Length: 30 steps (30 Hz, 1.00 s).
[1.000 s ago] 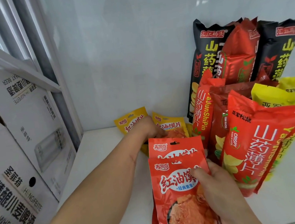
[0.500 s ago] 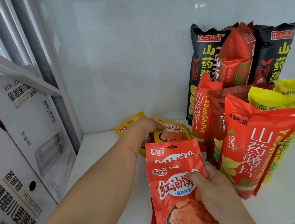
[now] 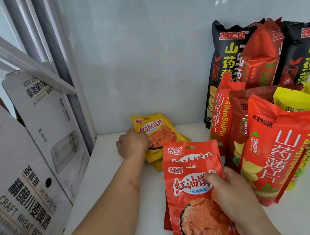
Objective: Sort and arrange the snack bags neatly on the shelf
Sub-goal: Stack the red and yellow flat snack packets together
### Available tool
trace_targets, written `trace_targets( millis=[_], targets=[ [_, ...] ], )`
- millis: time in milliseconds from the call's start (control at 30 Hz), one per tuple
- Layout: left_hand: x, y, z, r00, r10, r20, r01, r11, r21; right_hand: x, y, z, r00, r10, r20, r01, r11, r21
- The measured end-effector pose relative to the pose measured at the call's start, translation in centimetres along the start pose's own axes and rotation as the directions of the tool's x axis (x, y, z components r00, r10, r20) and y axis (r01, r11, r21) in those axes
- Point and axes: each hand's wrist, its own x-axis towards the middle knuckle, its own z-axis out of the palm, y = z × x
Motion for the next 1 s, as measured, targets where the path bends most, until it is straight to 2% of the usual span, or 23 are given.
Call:
trace_targets(
  millis=[67,133,300,400,667,800,1000],
  targets=[
    [-0.1,0.4,0.0,1.0,-0.024,0.006,0.025,0.978,-0.206,0.2,0.2,0.0,1.0,0.002,-0.001,-0.002,1.0,0.0],
    [-0.4,1.1,-0.3,0.998,-0.057,0.041,0.068,0.914,-0.4,0.3,0.4,0.1,1.0,-0.004,0.002,0.004,1.0,0.005],
    [-0.1,1.3,0.4,0.962,-0.105,0.253,0.24,0.766,-0.597,0.4,0.7,0.0,1.0,-0.011,0.009,0.011,0.998,0.06],
    [-1.1,1.5,0.3,0.957,-0.09,0.276,0.258,0.704,-0.662,0.6,1.0,0.0,0.999,-0.037,0.0,0.037,0.997,0.073],
    [-3.7,0.8,-1.8,0.987,-0.075,0.144,0.153,0.72,-0.677,0.6,1.0,-0.2,0.994,-0.093,0.049,0.088,0.992,0.095],
    [-4.9,0.0,-4.3,0.995,-0.071,0.076,0.104,0.673,-0.732,0.5,0.8,-0.4,0.989,-0.136,0.056,0.129,0.985,0.113],
    [-6.8,-2.3,-7.7,0.994,-0.06,0.095,0.111,0.639,-0.761,-1.1,0.8,-1.2,0.976,-0.182,0.118,0.159,0.97,0.181]
  ],
)
